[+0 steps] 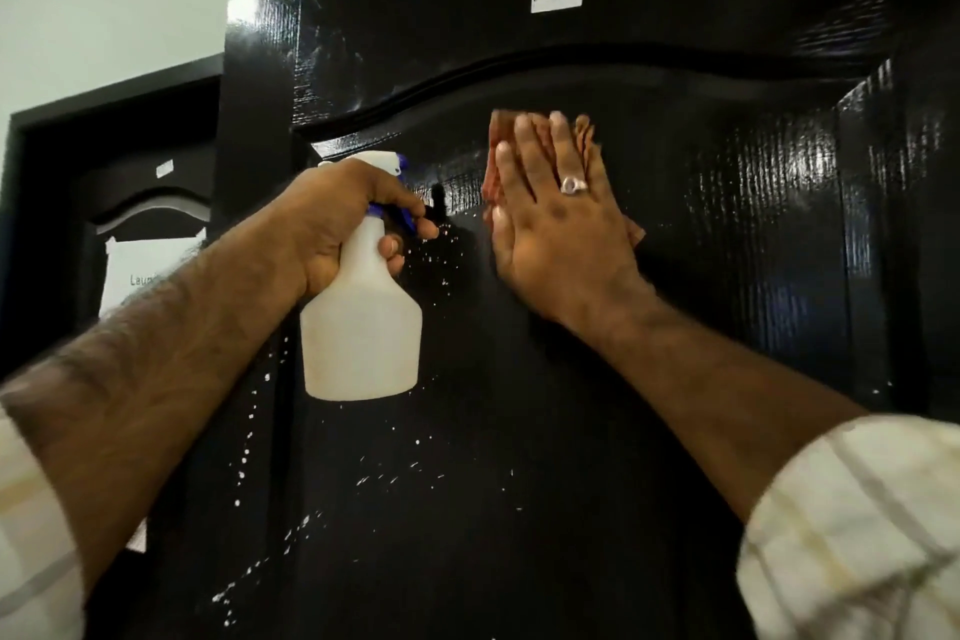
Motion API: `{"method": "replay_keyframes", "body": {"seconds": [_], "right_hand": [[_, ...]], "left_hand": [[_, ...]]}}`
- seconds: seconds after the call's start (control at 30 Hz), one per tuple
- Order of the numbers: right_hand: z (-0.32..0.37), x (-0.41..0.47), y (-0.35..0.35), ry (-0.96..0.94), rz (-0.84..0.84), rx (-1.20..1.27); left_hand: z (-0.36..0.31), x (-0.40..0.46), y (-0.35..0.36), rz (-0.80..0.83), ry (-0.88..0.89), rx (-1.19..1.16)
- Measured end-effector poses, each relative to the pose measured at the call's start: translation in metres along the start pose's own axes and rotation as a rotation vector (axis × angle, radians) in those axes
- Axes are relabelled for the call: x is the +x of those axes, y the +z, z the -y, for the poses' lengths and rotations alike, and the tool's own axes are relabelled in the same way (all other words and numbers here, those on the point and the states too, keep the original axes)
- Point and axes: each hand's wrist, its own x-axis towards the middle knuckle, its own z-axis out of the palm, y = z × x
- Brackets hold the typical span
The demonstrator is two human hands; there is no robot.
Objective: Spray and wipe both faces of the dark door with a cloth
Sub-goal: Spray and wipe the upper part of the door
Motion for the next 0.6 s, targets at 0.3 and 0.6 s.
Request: {"method": "replay_keyframes", "body": {"seconds": [0.3, 0.6], "right_hand": [[0.056, -0.043, 0.015, -0.048, 0.072, 0.018], [0.115, -0.01, 0.027, 0.147, 0.032, -0.015]], "left_hand": [[0.018, 0.01, -0.044, 0.055, -0.041, -0.031], [0.019, 0.029, -0.107, 0.126, -0.036, -0.018]]}}
